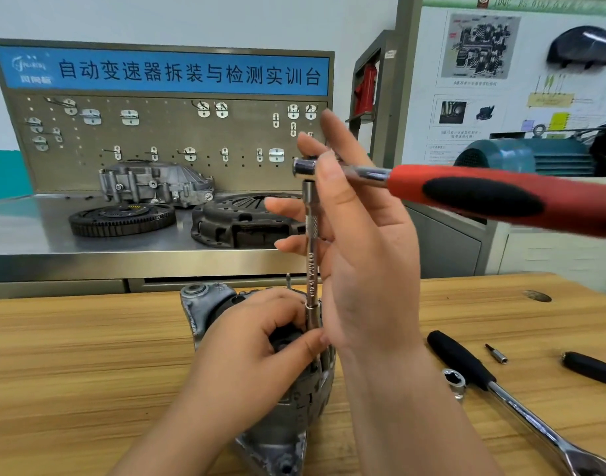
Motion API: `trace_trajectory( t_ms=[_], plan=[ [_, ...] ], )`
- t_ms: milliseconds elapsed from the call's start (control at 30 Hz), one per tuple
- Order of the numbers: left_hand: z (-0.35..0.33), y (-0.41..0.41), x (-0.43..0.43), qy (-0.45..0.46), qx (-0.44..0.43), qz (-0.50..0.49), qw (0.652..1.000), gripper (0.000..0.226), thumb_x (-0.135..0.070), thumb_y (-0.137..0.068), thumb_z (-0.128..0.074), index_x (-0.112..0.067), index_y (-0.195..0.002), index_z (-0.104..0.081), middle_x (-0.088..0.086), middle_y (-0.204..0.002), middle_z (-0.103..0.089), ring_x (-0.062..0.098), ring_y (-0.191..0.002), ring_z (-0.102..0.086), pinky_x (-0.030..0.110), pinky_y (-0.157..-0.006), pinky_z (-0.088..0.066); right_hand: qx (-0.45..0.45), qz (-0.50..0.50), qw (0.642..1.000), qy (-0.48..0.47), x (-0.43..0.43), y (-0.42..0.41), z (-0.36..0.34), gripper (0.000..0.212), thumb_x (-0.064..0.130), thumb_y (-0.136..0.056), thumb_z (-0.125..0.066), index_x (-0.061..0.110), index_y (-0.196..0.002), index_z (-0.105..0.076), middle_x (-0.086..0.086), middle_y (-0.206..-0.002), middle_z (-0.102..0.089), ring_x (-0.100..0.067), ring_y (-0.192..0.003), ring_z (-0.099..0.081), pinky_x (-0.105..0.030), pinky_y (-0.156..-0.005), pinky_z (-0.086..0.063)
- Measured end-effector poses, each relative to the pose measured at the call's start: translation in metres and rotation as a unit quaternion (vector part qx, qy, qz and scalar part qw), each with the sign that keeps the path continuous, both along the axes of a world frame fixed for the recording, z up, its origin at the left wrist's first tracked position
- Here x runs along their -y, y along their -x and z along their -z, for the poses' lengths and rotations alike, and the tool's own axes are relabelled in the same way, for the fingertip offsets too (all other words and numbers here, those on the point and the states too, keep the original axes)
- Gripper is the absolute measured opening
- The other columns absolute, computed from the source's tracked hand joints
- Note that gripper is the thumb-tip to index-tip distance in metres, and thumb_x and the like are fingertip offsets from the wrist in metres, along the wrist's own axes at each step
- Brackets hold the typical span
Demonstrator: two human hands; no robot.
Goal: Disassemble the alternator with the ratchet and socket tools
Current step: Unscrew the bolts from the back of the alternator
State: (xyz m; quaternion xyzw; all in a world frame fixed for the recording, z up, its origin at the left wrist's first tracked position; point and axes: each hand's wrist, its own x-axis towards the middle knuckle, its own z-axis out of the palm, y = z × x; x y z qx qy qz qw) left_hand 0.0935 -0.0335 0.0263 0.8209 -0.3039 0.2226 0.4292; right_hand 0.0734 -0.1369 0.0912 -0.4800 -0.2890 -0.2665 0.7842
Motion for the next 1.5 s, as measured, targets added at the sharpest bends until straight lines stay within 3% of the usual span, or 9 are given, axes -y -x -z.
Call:
trace_trajectory(
  t_ms=[267, 433, 533, 633, 867, 1133, 1267, 1433, 1500],
  plan=[
    [-0.0005, 0.0009, -0.0014, 0.016, -0.016, 0.038, 0.999, 0.044, -0.055, -0.071, -0.054, -0.015, -0.074, -0.072, -0.011, -0.094, -0.066, 0.010, -0.093, -0.062, 0.034, -0.076, -0.050, -0.069, -0.067, 0.995, -0.008, 0.0058, -0.0045, 0.0010, 0.043, 0.048, -0.099, -0.032, 0.022, -0.120, -0.059, -0.006, -0.098, -0.075, -0.017, -0.056, -0.066, -0.022, -0.047, -0.050],
    [0.0005, -0.0008, -0.0004, 0.024, -0.013, 0.024, 0.999, 0.048, -0.057, -0.068, -0.057, -0.011, -0.073, -0.068, -0.010, -0.083, -0.066, 0.012, -0.085, -0.062, 0.039, -0.073, -0.050, -0.034, -0.021, 0.999, -0.008, 0.0013, -0.0012, -0.0001, 0.025, 0.036, -0.089, -0.053, 0.035, -0.109, -0.068, 0.004, -0.100, -0.073, -0.015, -0.069, -0.069, -0.020, -0.048, -0.050],
    [0.0005, -0.0004, -0.0006, 0.011, -0.003, 0.008, 1.000, 0.050, -0.060, -0.067, -0.052, -0.014, -0.076, -0.070, -0.015, -0.088, -0.067, 0.007, -0.089, -0.062, 0.036, -0.075, -0.051, -0.009, -0.007, 1.000, -0.003, 0.0010, -0.0001, -0.0003, 0.027, 0.026, -0.088, -0.058, 0.035, -0.111, -0.069, 0.007, -0.116, -0.070, -0.014, -0.076, -0.069, -0.019, -0.052, -0.051],
    [0.0008, -0.0005, -0.0007, 0.006, 0.000, 0.009, 1.000, 0.048, -0.059, -0.069, -0.052, -0.016, -0.078, -0.071, -0.018, -0.093, -0.067, 0.005, -0.094, -0.062, 0.036, -0.077, -0.051, -0.013, -0.027, 0.999, -0.011, 0.0001, -0.0007, 0.0003, 0.027, 0.030, -0.091, -0.053, 0.035, -0.114, -0.066, 0.003, -0.119, -0.069, -0.016, -0.069, -0.069, -0.019, -0.050, -0.052],
    [-0.0017, 0.0019, -0.0007, 0.013, -0.029, 0.039, 0.999, 0.035, -0.050, -0.073, -0.061, -0.017, -0.077, -0.074, -0.012, -0.095, -0.066, 0.010, -0.095, -0.062, 0.036, -0.079, -0.051, -0.073, -0.068, 0.995, -0.013, 0.0061, -0.0039, 0.0003, 0.044, 0.050, -0.096, -0.033, 0.023, -0.119, -0.059, -0.004, -0.100, -0.075, -0.017, -0.055, -0.066, -0.021, -0.046, -0.050],
    [-0.0015, 0.0020, 0.0004, 0.014, -0.016, 0.004, 1.000, 0.045, -0.057, -0.064, -0.059, -0.014, -0.075, -0.071, -0.018, -0.089, -0.067, 0.004, -0.090, -0.062, 0.032, -0.076, -0.051, 0.003, 0.005, 1.000, 0.003, 0.0008, 0.0001, -0.0004, 0.027, 0.026, -0.089, -0.057, 0.036, -0.112, -0.068, 0.006, -0.120, -0.068, -0.015, -0.077, -0.069, -0.018, -0.051, -0.050],
    [-0.0009, 0.0016, 0.0001, 0.010, -0.009, 0.010, 1.000, 0.040, -0.052, -0.068, -0.061, -0.015, -0.077, -0.072, -0.016, -0.091, -0.067, 0.007, -0.091, -0.063, 0.036, -0.076, -0.052, -0.011, -0.034, 0.999, -0.007, 0.0000, -0.0004, 0.0007, 0.027, 0.036, -0.094, -0.047, 0.034, -0.113, -0.066, 0.002, -0.120, -0.068, -0.016, -0.065, -0.069, -0.019, -0.048, -0.051],
    [-0.0025, 0.0041, -0.0007, 0.030, -0.016, 0.043, 0.998, 0.041, -0.053, -0.071, -0.055, -0.017, -0.079, -0.074, -0.012, -0.094, -0.068, 0.010, -0.095, -0.063, 0.035, -0.078, -0.051, -0.062, -0.068, 0.996, -0.013, 0.0048, -0.0023, -0.0006, 0.045, 0.053, -0.088, -0.040, 0.024, -0.114, -0.063, -0.004, -0.104, -0.074, -0.017, -0.055, -0.067, -0.021, -0.045, -0.049],
    [-0.0034, 0.0036, -0.0008, 0.024, -0.023, 0.047, 0.998, 0.040, -0.052, -0.072, -0.058, -0.015, -0.078, -0.074, -0.012, -0.095, -0.068, 0.009, -0.095, -0.063, 0.033, -0.078, -0.051, -0.055, -0.057, 0.997, -0.003, 0.0036, -0.0019, -0.0005, 0.038, 0.051, -0.093, -0.043, 0.027, -0.114, -0.063, -0.006, -0.107, -0.073, -0.017, -0.058, -0.067, -0.021, -0.046, -0.050]
  ],
)
